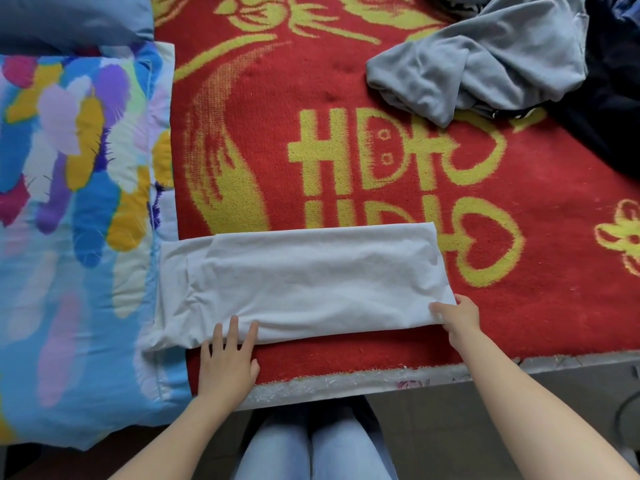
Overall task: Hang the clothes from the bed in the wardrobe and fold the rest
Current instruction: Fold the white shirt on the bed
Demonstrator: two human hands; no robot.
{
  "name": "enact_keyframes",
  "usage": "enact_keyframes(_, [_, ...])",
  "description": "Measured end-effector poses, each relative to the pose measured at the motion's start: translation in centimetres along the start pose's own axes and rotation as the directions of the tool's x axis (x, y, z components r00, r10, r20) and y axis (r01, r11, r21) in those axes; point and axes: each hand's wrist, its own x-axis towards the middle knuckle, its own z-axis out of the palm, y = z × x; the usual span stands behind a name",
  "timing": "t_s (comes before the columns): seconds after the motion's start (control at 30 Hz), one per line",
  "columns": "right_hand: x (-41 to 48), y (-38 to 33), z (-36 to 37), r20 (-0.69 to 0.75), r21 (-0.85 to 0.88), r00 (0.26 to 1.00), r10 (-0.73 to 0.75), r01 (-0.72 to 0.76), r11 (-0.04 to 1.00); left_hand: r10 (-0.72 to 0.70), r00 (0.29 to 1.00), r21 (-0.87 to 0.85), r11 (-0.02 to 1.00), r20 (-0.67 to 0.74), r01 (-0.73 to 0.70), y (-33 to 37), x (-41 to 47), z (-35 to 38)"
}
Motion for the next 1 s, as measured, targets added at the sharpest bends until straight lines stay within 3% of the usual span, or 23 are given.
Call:
enact_keyframes(0.13, [0.4,-1.0,-0.9,0.052,0.045,0.998,0.038,-0.040,0.998,-0.028,0.999,-0.018,0.999,0.038,0.028,0.7,0.1,-0.2])
enact_keyframes(0.3, [0.7,-3.6,-2.5,-0.067,0.131,0.995,-0.073,0.081,0.988,0.003,0.997,-0.006,1.000,0.080,-0.002,1.5,0.0,-0.2])
enact_keyframes(0.43, [2.2,-6.5,-6.1,-0.153,0.216,0.987,-0.037,0.070,0.974,0.089,0.991,-0.086,0.993,0.098,-0.080,3.5,-0.1,-0.3])
enact_keyframes(0.5, [2.4,-7.3,-7.3,-0.176,0.190,0.981,-0.081,0.115,0.975,0.110,0.989,-0.086,0.991,0.102,-0.102,4.3,-0.2,-0.1])
enact_keyframes(0.57, [1.2,-7.9,-7.4,-0.212,0.042,0.949,-0.235,0.249,0.968,0.110,0.989,-0.075,0.992,0.100,-0.103,5.0,-0.6,0.2])
enact_keyframes(0.63, [-1.4,-8.8,-6.3,-0.210,-0.182,0.873,-0.440,0.408,0.895,0.086,0.992,-0.079,0.994,0.094,-0.078,5.3,-0.9,0.3])
enact_keyframes(0.73, [-6.3,-10.0,-2.7,-0.065,-0.386,0.717,-0.694,0.623,0.680,-0.003,0.995,-0.107,0.994,0.100,0.013,4.8,-1.3,0.0])
enact_keyframes(0.87, [-14.3,-9.3,4.8,0.168,-0.323,0.362,-0.917,0.899,0.296,-0.089,0.995,-0.181,0.979,0.043,0.095,3.0,-1.8,0.2])
enact_keyframes(0.93, [-17.6,-7.7,8.8,0.334,-0.214,0.265,-0.904,0.956,0.201,-0.126,0.992,-0.243,0.962,0.016,0.126,2.1,-2.0,0.5])
enact_keyframes(1.0, [-19.6,-5.3,12.6,0.525,-0.120,0.232,-0.819,0.973,0.199,-0.160,0.987,-0.297,0.943,-0.012,0.150,1.6,-2.3,0.8])
